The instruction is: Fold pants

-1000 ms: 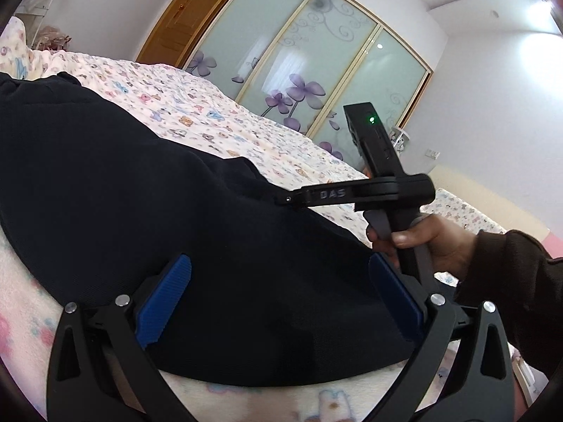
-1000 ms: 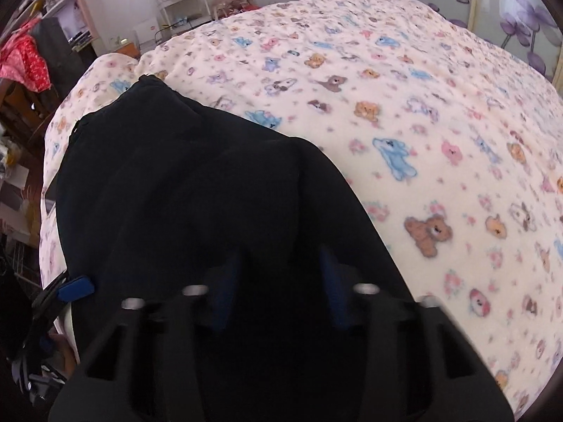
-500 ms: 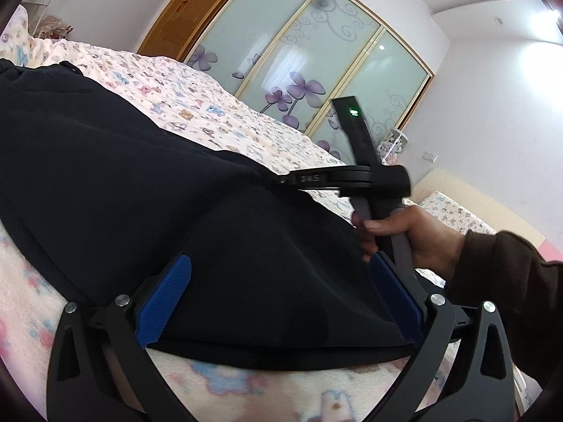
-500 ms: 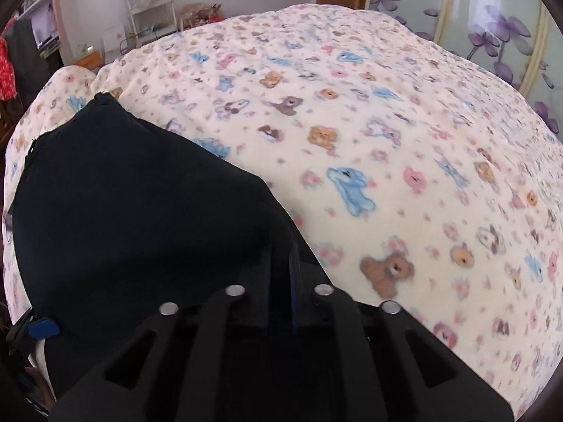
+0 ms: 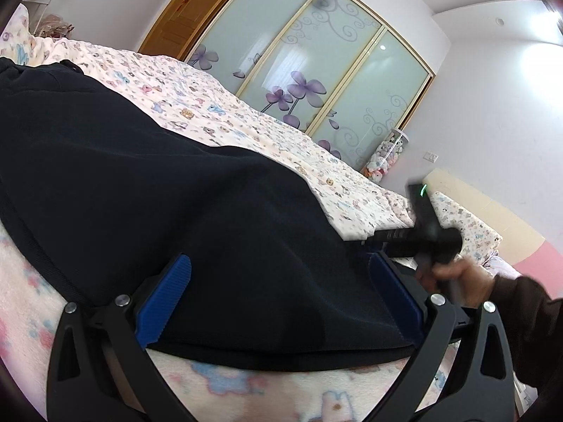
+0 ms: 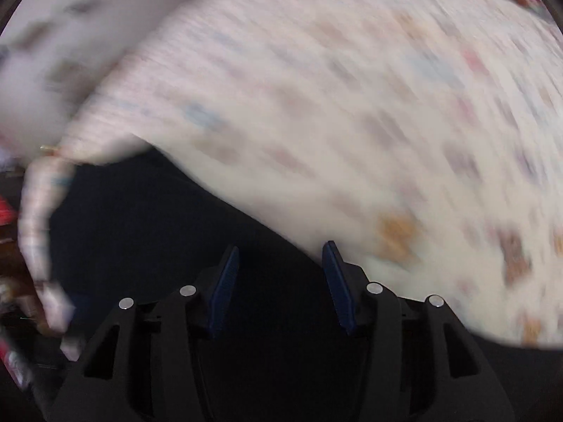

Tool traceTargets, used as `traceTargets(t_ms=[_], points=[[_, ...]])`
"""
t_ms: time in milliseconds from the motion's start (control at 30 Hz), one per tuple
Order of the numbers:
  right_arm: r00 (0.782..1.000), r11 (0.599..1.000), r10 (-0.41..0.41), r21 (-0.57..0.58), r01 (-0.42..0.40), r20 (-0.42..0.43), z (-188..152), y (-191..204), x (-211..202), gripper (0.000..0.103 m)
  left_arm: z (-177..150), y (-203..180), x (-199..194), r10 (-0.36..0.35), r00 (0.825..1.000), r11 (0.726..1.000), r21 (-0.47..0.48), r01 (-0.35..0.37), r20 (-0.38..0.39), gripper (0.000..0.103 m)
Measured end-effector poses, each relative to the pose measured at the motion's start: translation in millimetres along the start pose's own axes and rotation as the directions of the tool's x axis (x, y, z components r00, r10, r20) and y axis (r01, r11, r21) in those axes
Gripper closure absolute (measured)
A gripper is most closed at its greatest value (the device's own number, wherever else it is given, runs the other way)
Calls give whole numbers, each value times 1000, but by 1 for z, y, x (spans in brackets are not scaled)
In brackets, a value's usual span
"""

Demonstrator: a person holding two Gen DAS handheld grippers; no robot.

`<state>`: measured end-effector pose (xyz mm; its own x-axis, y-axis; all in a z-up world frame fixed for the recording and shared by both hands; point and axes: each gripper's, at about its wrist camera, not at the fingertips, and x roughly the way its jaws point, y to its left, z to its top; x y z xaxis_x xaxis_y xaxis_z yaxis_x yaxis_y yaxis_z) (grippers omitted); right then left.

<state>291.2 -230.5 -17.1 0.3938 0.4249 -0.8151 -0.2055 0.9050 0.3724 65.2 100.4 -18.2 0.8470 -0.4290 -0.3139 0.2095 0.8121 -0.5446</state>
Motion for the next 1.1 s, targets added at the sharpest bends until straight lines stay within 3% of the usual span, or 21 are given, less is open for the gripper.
traceTargets(t_ms=[67,133,233,267,367,400,433,467,533,567,633,700,733,767,800,867,967,1100], points=[[998,999,9,38,-11,68,-10,-4,-22,54,0,0,-1,-5,1000,1000,-2,5,1,2],[990,994,94,42,-99,108,-26,-4,-46,49,-1,1,-4,-18,1000,1000,-9,18,4,2],[981,983,171,51,-176,95,-62,-13,-72,44,7,2,-12,-69,998,996,-63,69,3,2],[976,979,192,53,-198,99,-78,-19,-82,44,17,3,-19,-116,993,986,-119,117,14,2],[973,978,171,96,-187,154,-116,-45,-106,41,43,3,-35,-136,985,973,-173,153,105,2],[977,980,130,131,-153,170,-128,-58,-110,37,51,2,-36,-106,986,979,-160,126,126,2],[979,975,104,177,-135,174,-143,-75,-112,39,58,0,-35,-46,990,989,-136,64,132,2],[976,967,118,201,-154,181,-153,-83,-115,51,65,-1,-28,42,993,994,-106,-30,113,2],[970,957,103,243,-157,222,-168,-93,-136,54,67,3,-12,141,989,987,-78,-137,43,2],[963,958,80,248,-146,258,-175,-96,-150,52,64,8,-3,173,985,982,-74,-173,-5,2],[929,949,12,290,-128,369,-195,-110,-188,48,48,13,7,232,972,972,-34,-233,-41,2],[890,906,-103,411,-100,444,-214,-138,-220,41,34,8,10,267,963,963,41,-266,-28,2],[863,853,-175,511,-108,474,-231,-164,-242,41,30,6,12,283,958,958,65,-280,-36,2],[850,817,-216,565,-112,480,-240,-179,-252,41,29,3,15,298,954,953,76,-294,-44,2],[831,752,-274,646,-128,484,-256,-202,-268,41,29,4,15,299,953,953,75,-295,-47,2],[810,662,-312,725,-189,497,-274,-230,-283,42,30,11,14,285,957,958,59,-282,-51,2],[797,579,-368,788,-206,479,-288,-258,-292,42,28,16,8,258,965,966,39,-256,-41,2],[810,560,-388,810,-172,440,-280,-264,-282,46,30,15,9,257,966,966,37,-256,-40,2]])
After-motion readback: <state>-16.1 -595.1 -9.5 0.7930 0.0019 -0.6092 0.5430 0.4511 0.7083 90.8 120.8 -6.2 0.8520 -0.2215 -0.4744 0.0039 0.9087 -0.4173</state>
